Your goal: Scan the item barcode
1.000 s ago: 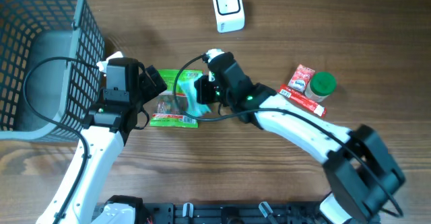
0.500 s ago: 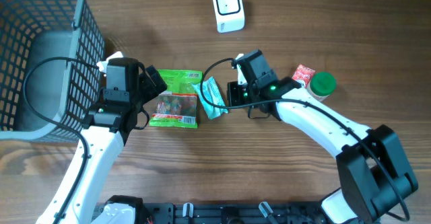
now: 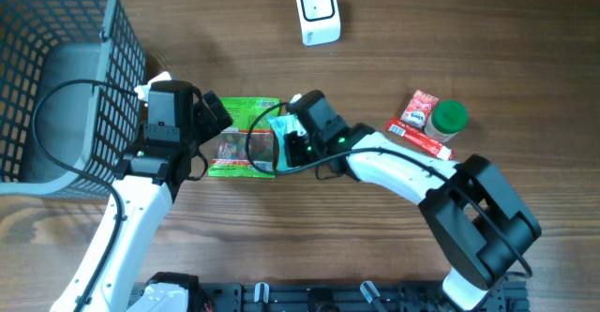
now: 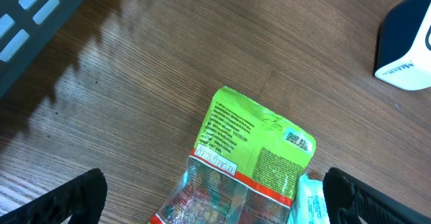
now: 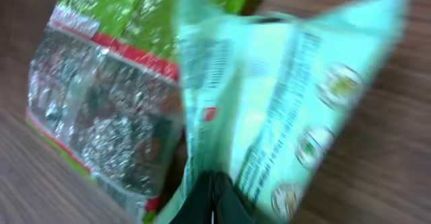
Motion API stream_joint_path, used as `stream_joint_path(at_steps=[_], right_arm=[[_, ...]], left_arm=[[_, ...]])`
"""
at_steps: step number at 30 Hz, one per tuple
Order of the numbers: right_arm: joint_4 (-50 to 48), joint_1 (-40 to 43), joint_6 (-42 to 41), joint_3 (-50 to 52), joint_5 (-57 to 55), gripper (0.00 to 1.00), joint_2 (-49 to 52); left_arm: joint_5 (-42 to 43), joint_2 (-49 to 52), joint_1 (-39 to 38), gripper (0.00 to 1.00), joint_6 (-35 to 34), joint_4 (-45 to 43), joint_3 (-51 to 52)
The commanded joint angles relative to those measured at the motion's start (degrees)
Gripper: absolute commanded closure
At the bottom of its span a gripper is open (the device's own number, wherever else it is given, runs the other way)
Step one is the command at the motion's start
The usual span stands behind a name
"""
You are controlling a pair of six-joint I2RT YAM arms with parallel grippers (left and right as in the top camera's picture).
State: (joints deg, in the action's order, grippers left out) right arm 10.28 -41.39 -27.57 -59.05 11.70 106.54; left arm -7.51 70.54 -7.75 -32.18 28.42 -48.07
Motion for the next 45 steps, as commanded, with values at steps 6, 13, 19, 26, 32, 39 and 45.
stream_joint_path(at_steps=[6, 13, 19, 26, 32, 39, 45], right_arm=[[-0.2, -0.7, -1.2, 0.2, 1.7, 0.96, 2.3], [4.8, 0.3, -6.8, -0.2, 1.1, 0.61, 3.3], [14.3, 7.8, -6.4, -0.7, -1.1, 0.55, -5.2], [16.0, 10.5, 4.1, -0.8, 7.7, 0.53, -8.6], [17.0, 16.1, 12.7, -1.1, 18.9, 0.51, -17.2], [16.7, 24.3, 19.1, 0.0, 27.2, 0.86, -15.3], [16.4, 24.3, 22.6, 0.5, 32.3, 0.96, -8.6]], left_arm=[[-0.5, -0.3, 0.3, 0.0, 0.7, -0.1, -0.4], [-0.5, -0.3, 0.3, 0.0, 0.7, -0.1, -0.4], [-0.5, -0.3, 0.3, 0.0, 0.7, -0.1, -0.4], [-0.5, -0.3, 0.3, 0.0, 0.7, -0.1, -0.4], [-0.5, -0.3, 0.3, 0.0, 0.7, -0.1, -0.4], [-0.5, -0.3, 0.3, 0.0, 0.7, -0.1, -0.4], [-0.5, -0.3, 0.3, 0.0, 0.7, -0.1, -0.4]])
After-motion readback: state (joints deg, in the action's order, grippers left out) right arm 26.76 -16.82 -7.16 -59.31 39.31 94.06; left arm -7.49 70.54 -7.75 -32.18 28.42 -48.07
